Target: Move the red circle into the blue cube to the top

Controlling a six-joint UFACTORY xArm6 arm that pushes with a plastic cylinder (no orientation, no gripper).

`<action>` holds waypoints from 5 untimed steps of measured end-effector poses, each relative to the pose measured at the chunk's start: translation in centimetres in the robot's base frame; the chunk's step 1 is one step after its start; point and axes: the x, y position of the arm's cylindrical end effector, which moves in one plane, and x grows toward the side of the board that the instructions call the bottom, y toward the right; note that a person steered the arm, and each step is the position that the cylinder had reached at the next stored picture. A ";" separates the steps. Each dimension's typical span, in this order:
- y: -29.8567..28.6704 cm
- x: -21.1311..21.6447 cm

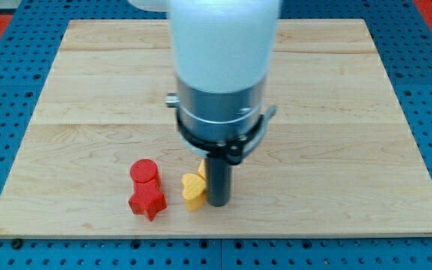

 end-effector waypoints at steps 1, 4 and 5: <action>2.9 2.1; -10.8 2.8; -12.0 1.9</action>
